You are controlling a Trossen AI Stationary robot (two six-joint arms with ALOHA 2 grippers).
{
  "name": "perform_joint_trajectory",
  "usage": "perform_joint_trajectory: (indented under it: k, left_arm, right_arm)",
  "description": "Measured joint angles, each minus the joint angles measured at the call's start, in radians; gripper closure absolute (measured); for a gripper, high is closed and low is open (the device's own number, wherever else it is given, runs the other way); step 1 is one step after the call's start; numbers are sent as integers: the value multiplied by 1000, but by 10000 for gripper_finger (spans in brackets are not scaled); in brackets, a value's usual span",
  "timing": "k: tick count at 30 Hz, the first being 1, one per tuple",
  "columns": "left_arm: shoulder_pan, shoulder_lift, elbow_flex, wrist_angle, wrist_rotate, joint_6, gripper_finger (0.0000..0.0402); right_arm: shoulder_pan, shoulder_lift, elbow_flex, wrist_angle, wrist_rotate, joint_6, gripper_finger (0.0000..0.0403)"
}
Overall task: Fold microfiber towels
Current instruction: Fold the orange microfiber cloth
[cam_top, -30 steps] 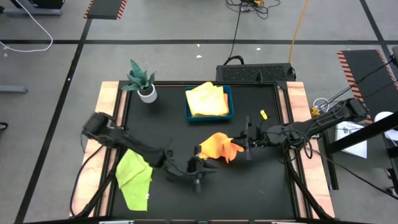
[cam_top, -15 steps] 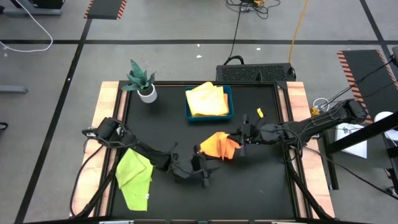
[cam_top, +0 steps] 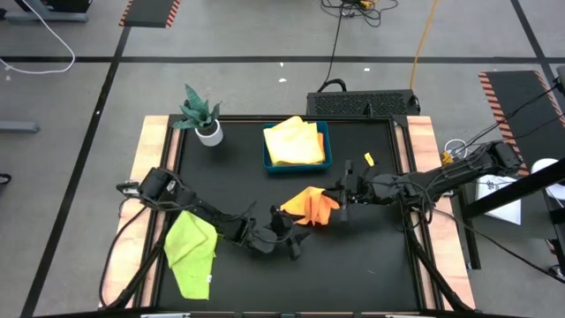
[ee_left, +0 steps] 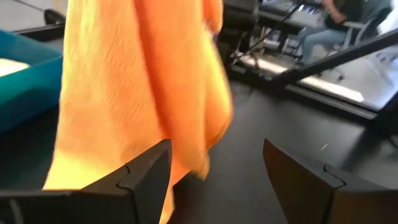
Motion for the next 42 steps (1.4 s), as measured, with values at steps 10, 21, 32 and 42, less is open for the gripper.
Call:
perform_joint_trajectory:
  k: [10,21,32,42]
  left_arm:
    - [0,70,4,117,-40,15,144]
    - [34,68,4,90,-46,-39,144]
    - [69,138,34,118,-29,-66,144]
    - [88,214,146,47,-44,-46,158]
  right_arm:
    - [-17,0,0,-7,0,-4,399]
    - [-17,0,0,-14,0,-4,399]
    - [-24,0,-6,-5,0,-21,399]
    - [-31,0,-40,8,0,-10,399]
